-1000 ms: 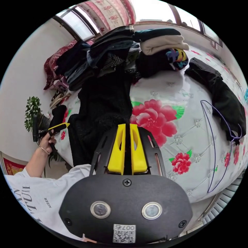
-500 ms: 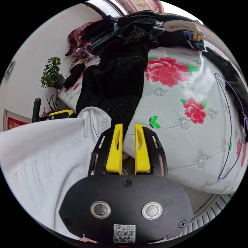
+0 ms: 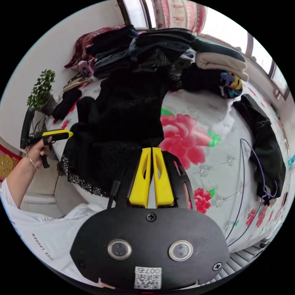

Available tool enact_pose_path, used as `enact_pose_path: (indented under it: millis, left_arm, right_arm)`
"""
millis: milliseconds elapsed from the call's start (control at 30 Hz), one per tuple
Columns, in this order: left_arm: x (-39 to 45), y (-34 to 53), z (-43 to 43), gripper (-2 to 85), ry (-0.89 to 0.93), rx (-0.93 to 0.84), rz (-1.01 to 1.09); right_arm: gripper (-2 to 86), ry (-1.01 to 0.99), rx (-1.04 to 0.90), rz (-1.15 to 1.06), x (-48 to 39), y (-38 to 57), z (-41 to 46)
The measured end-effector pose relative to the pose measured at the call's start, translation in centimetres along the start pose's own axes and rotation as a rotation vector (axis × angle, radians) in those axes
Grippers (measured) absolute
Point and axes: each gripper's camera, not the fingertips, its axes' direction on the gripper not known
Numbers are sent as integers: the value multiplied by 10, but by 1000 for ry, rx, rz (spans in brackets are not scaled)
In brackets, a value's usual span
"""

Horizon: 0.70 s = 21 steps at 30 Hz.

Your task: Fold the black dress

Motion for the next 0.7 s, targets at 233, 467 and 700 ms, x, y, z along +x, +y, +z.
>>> enact_pose_path:
  millis: [233, 467, 700]
  left_arm:
    - [-46, 5, 2, 68, 33, 64, -165]
    - [-78, 122, -23, 99, 59, 145, -256]
    - [-51, 110, -5, 136, 118, 55, -51]
  right_arm:
    - [34, -29, 8, 59, 23, -1, 1]
    - [76, -186, -41, 132, 59, 76, 15]
    - [101, -128, -136, 26, 32, 58, 59]
